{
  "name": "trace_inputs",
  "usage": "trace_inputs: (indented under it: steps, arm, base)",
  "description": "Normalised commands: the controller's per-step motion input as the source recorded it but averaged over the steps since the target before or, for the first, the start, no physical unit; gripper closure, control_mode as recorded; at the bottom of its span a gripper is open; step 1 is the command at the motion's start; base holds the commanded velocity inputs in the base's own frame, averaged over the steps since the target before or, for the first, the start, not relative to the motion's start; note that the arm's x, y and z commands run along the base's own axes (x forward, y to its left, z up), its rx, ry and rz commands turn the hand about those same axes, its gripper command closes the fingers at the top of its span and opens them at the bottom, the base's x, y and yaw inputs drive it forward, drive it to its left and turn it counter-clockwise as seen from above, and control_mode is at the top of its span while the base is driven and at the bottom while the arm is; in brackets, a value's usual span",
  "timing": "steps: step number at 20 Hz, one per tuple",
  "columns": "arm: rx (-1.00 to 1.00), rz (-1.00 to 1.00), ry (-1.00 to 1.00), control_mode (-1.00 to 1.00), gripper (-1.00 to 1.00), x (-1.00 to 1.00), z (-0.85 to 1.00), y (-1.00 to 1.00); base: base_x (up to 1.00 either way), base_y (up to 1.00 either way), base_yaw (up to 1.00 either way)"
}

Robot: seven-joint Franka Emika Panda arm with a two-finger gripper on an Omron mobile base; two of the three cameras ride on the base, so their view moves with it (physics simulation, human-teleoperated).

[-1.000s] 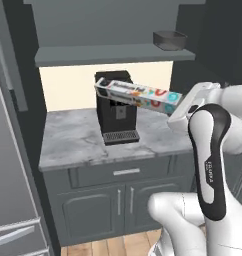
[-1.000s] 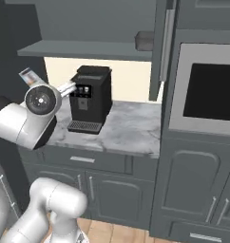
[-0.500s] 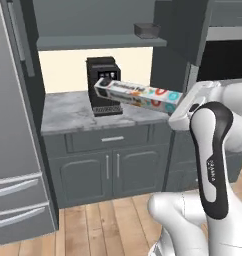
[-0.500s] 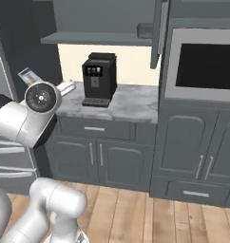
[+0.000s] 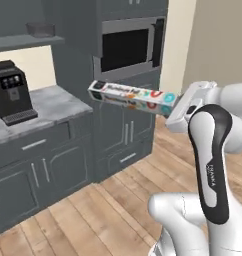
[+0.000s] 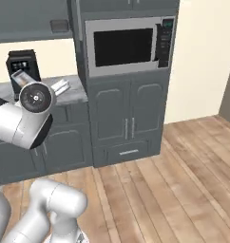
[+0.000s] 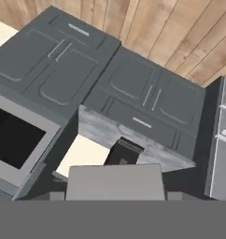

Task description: Retrieve the tupperware and aluminum foil from the cabinet and place them on the dining counter near the plate with cucumber and shrimp to prepare for storing leftovers.

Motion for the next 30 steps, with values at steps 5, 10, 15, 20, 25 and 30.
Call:
trace_inputs:
  steps: [5, 10, 15, 20, 25, 30]
  arm:
    - [0.0, 0.0, 0.0, 1.0, 1.0, 0.0, 0.0, 0.0]
    - [0.0, 0.0, 0.0, 1.0, 1.0, 0.0, 0.0, 0.0]
    - [0.0, 0.0, 0.0, 1.0, 1.0, 0.0, 0.0, 0.0]
    - [0.0, 0.0, 0.0, 1.0, 1.0, 0.0, 0.0, 0.0]
    - [0.0, 0.0, 0.0, 1.0, 1.0, 0.0, 0.0, 0.0]
    - [0.0, 0.0, 0.0, 1.0, 1.0, 0.0, 0.0, 0.0]
  base:
    - [0.0, 0.15, -0.98]
    - [0.0, 0.16, -0.98]
    - [0.0, 0.17, -0.98]
    - [0.0, 0.27, -0.94]
    - [0.07, 0.48, -0.86]
    - [0.29, 0.66, -0.78]
